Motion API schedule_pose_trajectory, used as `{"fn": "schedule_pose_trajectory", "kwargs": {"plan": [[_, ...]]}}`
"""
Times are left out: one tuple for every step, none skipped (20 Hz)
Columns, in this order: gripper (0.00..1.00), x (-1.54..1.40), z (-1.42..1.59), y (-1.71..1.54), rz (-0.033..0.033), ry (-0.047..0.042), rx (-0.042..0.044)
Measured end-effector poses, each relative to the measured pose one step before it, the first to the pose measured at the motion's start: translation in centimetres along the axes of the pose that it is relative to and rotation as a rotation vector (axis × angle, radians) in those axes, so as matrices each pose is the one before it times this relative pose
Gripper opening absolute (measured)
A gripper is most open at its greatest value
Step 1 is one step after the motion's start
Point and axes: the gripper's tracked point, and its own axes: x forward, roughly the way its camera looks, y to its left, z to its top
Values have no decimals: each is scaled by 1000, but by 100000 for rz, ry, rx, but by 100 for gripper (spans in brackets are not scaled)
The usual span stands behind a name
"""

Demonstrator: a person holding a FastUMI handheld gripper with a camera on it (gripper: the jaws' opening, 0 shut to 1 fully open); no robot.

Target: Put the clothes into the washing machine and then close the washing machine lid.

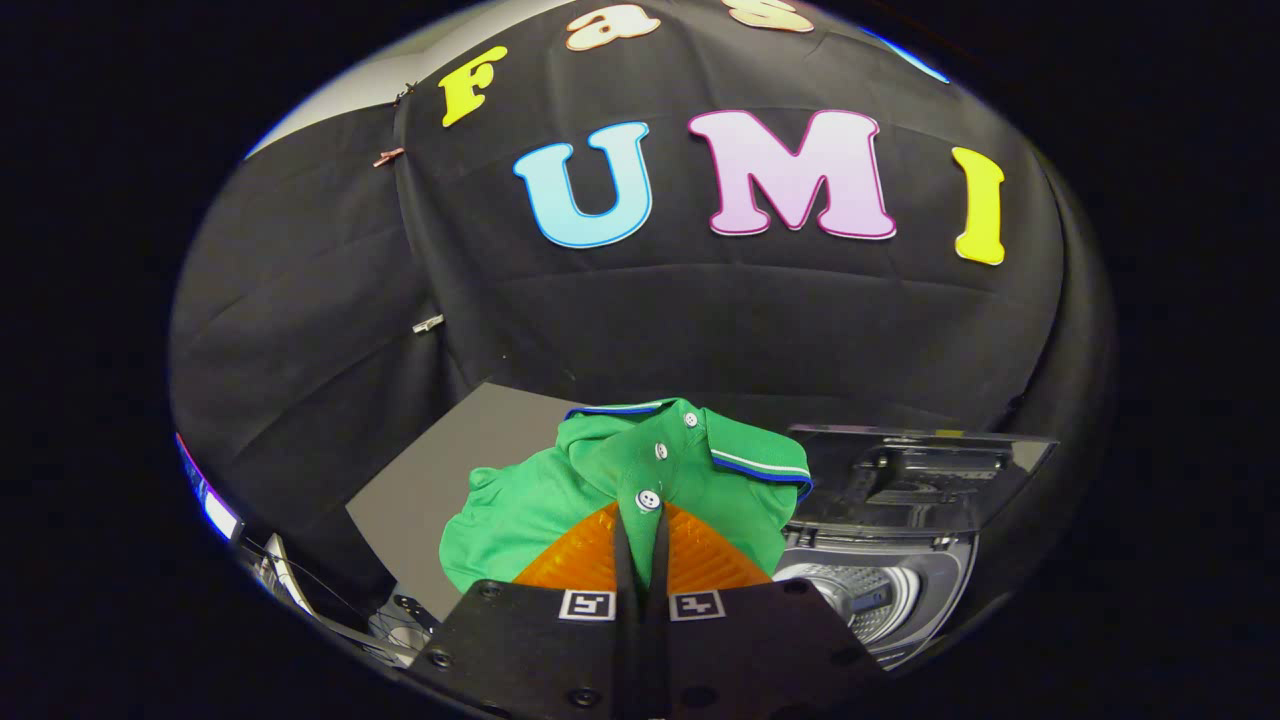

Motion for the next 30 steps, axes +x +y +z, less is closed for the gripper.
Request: {"fn": "schedule_pose_trajectory", "kwargs": {"plan": [[5, -478, 66, -777, 290, -372, 1097], [5, -475, 184, -907, -118, -531, 227], [5, -446, 166, -978, -152, -759, -445], [5, -436, 151, -856, -27, -594, -123], [5, -394, 144, -791, 1, -469, 458], [5, -324, -15, -942, -323, -252, 691], [5, -320, 63, -1015, -632, -25, 683], [5, -312, 122, -1030, -749, -436, 956], [5, -197, 78, -1125, -685, -172, 1020], [5, -136, -48, -1178, -1004, -87, 732], [5, -132, 91, -1222, -1166, 33, 739], [5, -51, -83, -1283, -1422, 350, 810], [5, -191, 19, -1099, -924, 110, 1065], [5, -138, 123, -1065, -754, -237, 585], [5, 11, 205, -1000, -887, -159, -11], [5, 36, 106, -1046, -1046, -298, 215], [5, 130, 271, -935, -484, -611, 1173], [5, 142, 198, -779, -243, -252, 1507], [5, 133, -18, -767, -323, 413, 1162], [5, 63, -81, -926, -517, 349, 657], [5, 271, -152, -738, 10, 604, 530], [5, 261, -144, -710, 408, 460, 686], [5, 220, -155, -581, 310, 619, 619], [5, 308, -151, -596, 833, 664, 943], [5, 343, -306, -403, 962, 1059, 1110], [5, 317, -474, -576, 755, 1121, 800], [5, 321, -541, -409, 530, 1476, 399], [5, 486, -591, -439, 443, 1709, 469], [5, 530, -803, -289, 589, 2016, 235], [5, 328, -678, -178, 529, 1604, -401]]}}
